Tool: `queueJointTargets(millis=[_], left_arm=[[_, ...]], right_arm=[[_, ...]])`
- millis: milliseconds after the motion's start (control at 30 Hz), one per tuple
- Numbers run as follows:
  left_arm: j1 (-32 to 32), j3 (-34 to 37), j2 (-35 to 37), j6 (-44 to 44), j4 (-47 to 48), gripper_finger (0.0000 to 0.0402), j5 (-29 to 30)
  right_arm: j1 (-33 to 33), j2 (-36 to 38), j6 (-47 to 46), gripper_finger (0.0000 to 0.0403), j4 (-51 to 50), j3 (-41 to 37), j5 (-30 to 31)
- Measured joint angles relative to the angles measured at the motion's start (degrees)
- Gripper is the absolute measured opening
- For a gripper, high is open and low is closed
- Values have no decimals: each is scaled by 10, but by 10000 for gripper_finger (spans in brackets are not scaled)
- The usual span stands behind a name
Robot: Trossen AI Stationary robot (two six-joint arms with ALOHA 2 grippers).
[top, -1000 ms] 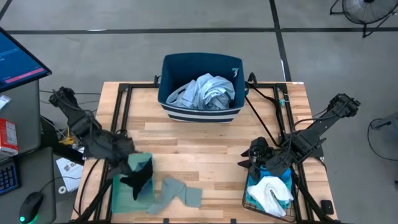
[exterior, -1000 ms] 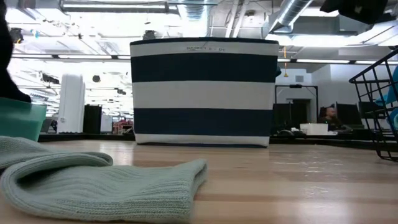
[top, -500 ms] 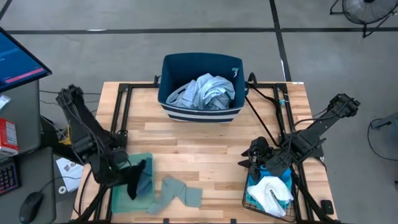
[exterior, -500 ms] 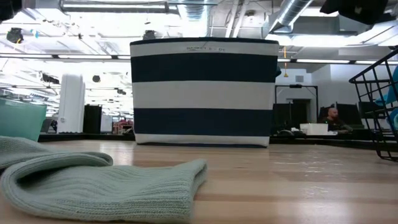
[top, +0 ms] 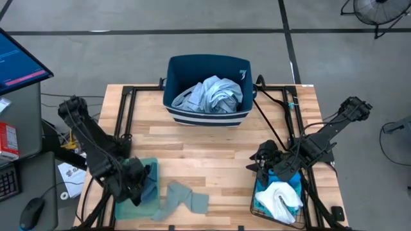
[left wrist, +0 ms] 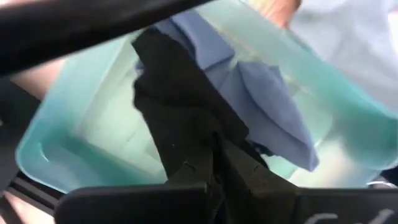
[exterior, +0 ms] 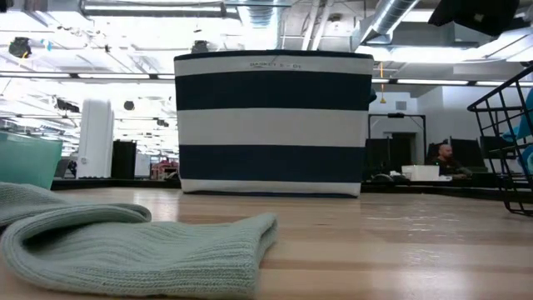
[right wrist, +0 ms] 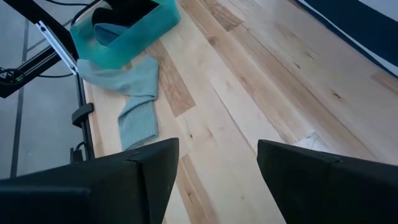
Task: Pick & Place Cloths
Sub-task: Put the black sock into the green bin, then put the gray sock into the green bin
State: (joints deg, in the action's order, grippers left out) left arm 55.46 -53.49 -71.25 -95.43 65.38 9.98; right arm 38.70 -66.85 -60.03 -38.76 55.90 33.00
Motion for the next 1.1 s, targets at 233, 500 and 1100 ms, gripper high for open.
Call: queueJointTargets(millis=[233,500,1100], left_arm=[[0,0,-75,1,-60,0,-29],[0,0,-98,9,-111,14,-5],[-38,0,51,296,-405,245,300]], right_arm=[[0,0,0,214,0,0,0],[0,0,0,214,0,0,0],[0,0,0,214,1,0,0]])
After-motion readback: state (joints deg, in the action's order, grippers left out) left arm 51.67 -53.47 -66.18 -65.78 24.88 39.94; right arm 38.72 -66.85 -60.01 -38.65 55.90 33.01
